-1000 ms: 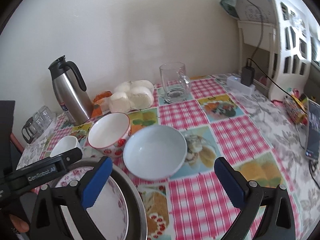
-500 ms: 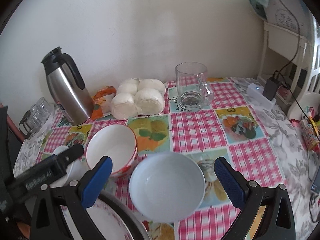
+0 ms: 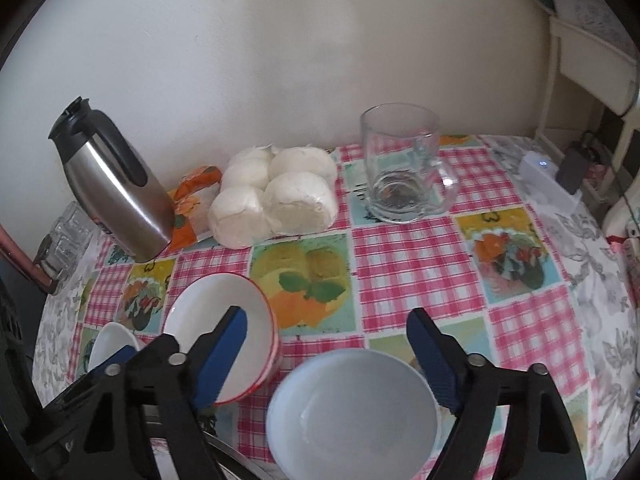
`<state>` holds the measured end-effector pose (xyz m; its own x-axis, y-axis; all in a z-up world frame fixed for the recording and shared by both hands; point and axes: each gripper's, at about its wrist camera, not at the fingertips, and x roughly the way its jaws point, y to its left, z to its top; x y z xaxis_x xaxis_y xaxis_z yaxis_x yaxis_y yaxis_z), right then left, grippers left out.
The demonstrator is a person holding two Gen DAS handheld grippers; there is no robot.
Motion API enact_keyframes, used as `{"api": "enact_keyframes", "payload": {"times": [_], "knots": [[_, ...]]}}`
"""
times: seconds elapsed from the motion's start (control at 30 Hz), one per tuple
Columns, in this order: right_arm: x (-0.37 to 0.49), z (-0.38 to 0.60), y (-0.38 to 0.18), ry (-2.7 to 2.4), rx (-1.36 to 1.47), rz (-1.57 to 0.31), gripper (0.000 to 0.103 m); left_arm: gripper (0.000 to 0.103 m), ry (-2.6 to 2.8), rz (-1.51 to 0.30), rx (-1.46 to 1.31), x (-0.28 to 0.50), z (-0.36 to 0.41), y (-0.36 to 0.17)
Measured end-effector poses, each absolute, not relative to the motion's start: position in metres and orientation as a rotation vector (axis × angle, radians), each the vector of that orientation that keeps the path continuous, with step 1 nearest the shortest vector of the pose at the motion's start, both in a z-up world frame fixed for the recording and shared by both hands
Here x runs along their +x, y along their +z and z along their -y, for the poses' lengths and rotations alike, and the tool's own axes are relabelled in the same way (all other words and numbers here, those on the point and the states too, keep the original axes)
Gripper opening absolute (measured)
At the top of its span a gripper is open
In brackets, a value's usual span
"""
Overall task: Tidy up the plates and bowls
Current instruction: 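Close both grippers side by side on the rim of the red-rimmed white bowl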
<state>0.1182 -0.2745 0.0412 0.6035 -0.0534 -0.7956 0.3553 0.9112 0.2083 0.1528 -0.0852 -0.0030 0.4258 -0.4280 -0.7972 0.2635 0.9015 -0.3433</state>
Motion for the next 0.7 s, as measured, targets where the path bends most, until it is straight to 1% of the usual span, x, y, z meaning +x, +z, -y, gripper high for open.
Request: {"api": "enact_keyframes", "payload": {"times": [0.07, 0.2, 0.23, 0.27, 0.33, 0.4, 0.43, 0.53, 0.57, 0.7], "knots": [[0.125, 0.269, 0.036, -0.223, 0.342, -0.915, 0.073, 0.062, -0.428, -1.067, -0.166, 0.154, 0.088, -0.008], [0.137, 0.259, 0.022, -0.189, 0.328, -0.952, 0.06, 0.052, -0.436, -1.127, -0.175, 0.157, 0.091, -0.022], [0.139, 0.257, 0.019, -0.182, 0.326, -0.959, 0.055, 0.048, -0.437, -1.137, -0.174, 0.157, 0.092, -0.026], [0.141, 0.255, 0.016, -0.177, 0.324, -0.965, 0.053, 0.044, -0.43, -1.142, -0.166, 0.157, 0.093, -0.028], [0.146, 0.252, 0.009, -0.166, 0.318, -0.981, 0.043, 0.041, -0.416, -1.135, -0.147, 0.157, 0.094, -0.029], [0.149, 0.249, 0.005, -0.164, 0.305, -0.995, 0.037, 0.04, -0.419, -1.132, -0.157, 0.158, 0.092, -0.029], [0.152, 0.247, 0.002, -0.163, 0.296, -1.002, 0.034, 0.037, -0.419, -1.131, -0.156, 0.159, 0.091, -0.029], [0.158, 0.246, -0.006, -0.168, 0.291, -1.026, 0.026, 0.029, -0.401, -1.123, -0.13, 0.16, 0.093, -0.031], [0.16, 0.246, -0.008, -0.169, 0.292, -1.032, 0.026, 0.027, -0.395, -1.119, -0.122, 0.161, 0.093, -0.032], [0.165, 0.245, -0.018, -0.174, 0.293, -1.06, 0.022, 0.025, -0.377, -1.109, -0.098, 0.162, 0.094, -0.033]]}}
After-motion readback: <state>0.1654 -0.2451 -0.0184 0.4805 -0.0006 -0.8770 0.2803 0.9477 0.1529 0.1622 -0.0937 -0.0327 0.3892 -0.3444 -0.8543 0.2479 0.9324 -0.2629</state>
